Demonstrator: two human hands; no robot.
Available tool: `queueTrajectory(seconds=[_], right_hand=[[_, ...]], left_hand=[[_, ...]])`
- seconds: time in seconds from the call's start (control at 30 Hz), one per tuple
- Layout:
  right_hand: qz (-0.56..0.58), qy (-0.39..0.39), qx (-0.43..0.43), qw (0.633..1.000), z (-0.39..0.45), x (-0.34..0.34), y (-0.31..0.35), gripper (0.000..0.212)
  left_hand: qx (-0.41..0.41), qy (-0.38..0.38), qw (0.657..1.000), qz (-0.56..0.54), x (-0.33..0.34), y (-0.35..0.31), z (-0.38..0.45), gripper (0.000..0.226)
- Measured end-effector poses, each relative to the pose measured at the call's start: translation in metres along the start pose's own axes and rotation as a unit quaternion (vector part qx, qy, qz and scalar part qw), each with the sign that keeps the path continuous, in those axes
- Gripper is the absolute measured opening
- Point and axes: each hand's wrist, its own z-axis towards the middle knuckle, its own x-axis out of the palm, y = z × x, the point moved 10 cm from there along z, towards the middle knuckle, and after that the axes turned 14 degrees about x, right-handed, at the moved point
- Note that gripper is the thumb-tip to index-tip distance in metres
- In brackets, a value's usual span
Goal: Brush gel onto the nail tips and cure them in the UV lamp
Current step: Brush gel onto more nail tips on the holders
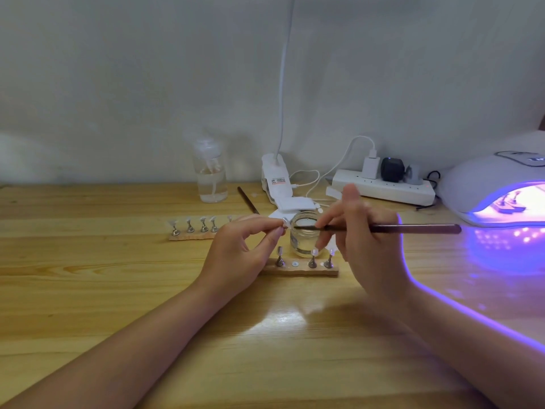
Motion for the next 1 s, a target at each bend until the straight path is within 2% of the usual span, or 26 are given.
queueTrajectory(seconds=[0.17,0.23,0.33,0.43,0.53,0.6,0.73,0.83,1.0], right_hand=[[-0.03,0.0,-0.009,1.0,0.001,-0.003,0.0,0.055],[-0.077,0.007,-0.029,0.997,0.0,-0.001,0.002,0.047],[-0.203,0.014,-0.069,0.977,-0.003,0.006,0.004,0.02],[-0.261,0.029,-0.077,0.962,-0.005,0.013,-0.001,0.028],[-0.27,0.056,-0.077,0.958,-0.007,0.021,-0.006,0.036],[-0.26,0.064,-0.076,0.96,-0.008,0.022,-0.007,0.033],[-0.246,0.072,-0.081,0.963,-0.008,0.024,-0.006,0.024],[-0.24,0.074,-0.077,0.965,-0.008,0.024,-0.007,0.025],[-0.268,0.075,-0.091,0.956,-0.007,0.02,-0.011,0.025]], left_hand=[[-0.009,-0.004,1.0,-0.007,-0.001,0.0,0.0,0.02],[-0.007,-0.006,1.0,-0.013,-0.001,-0.003,0.0,0.023],[0.003,0.0,1.0,-0.028,0.001,-0.008,0.001,0.03],[0.01,0.008,0.999,-0.037,0.003,-0.013,0.002,0.019],[0.014,0.013,0.999,-0.036,0.004,-0.013,0.002,0.013],[0.011,0.016,0.999,-0.031,0.005,-0.012,0.001,0.013],[0.012,0.021,1.0,-0.013,0.006,-0.01,0.0,0.03],[0.008,0.031,0.999,-0.018,0.007,-0.01,0.0,0.029],[-0.04,0.059,0.995,-0.067,0.01,0.003,-0.003,0.029]])
